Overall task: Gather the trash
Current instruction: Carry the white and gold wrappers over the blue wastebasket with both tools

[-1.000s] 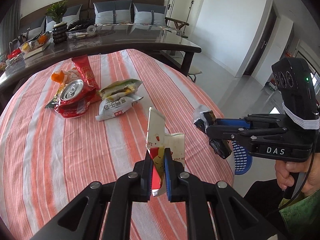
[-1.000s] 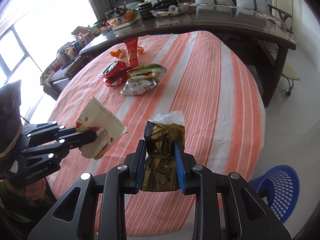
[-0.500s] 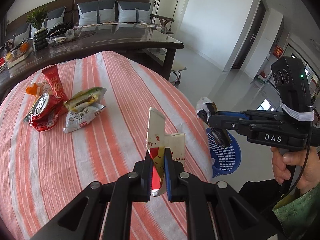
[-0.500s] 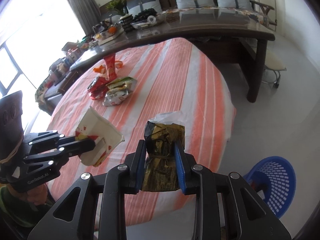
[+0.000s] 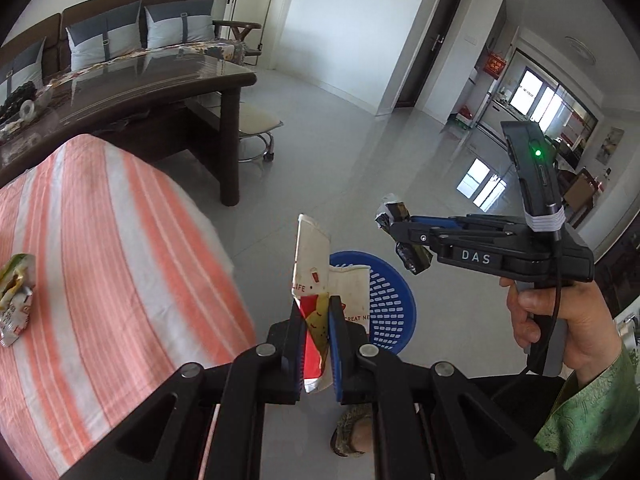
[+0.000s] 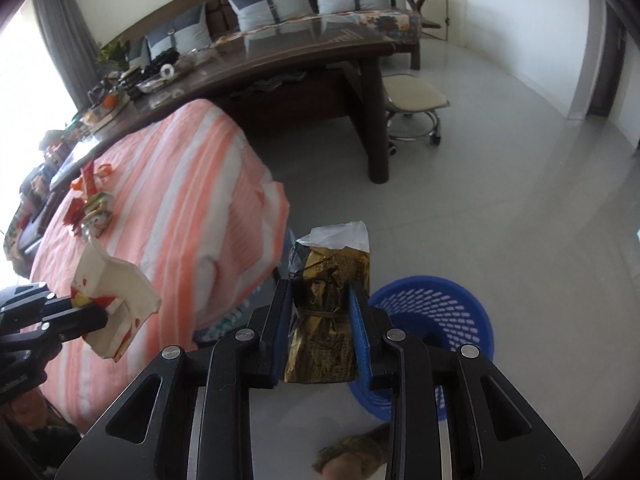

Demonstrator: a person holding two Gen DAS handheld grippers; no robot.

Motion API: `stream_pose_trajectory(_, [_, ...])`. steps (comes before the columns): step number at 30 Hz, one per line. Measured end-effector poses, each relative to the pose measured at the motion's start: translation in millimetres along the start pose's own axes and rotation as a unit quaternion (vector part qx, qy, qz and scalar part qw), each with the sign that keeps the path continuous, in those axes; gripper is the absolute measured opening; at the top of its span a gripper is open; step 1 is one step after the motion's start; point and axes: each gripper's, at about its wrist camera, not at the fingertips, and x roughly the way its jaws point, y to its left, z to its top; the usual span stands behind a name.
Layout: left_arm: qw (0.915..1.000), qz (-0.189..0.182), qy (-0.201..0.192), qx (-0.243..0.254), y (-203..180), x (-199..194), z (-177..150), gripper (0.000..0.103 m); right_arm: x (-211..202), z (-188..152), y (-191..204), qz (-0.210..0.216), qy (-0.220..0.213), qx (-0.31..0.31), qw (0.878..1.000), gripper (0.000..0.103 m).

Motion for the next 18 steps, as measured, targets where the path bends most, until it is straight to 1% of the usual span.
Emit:
stream_pose_trajectory(5, [0.9992,-0.033,0.016,0.015,-32.9,49.5,18.0,0.01,13.6,-15.8,-50.6,-0.065,0.012,0.026,0.997,0.028])
stream_pose_trajectory(6, [0.999,-0.036,0.019,0.016,-38.3,60.0,20.5,0.01,18.1,-19.8,-62.4,-0.069,0.015,0.04,0.997,0.028])
stream_pose_trajectory(10, [0.9983,-0.042,0.035,0.018,-53.0,103.1,27.3,0.01,28.1,-33.2,-101.8,-0.078,0.028,0.088,0.993,0.028])
stream_pose_trajectory(13, [0.9976,-0.048,0.047,0.015,-59.0,130.9,26.1,0.01,25.0,-33.8,-116.9,-0.088,0.024,0.1,0.991,0.028])
stream_pose_trajectory(18, [0.9962,-0.053,0.066,0.02,-69.5,160.9,21.0,0.01,28.6,-41.5,-140.7,-0.076,0.027,0.133,0.988,0.028])
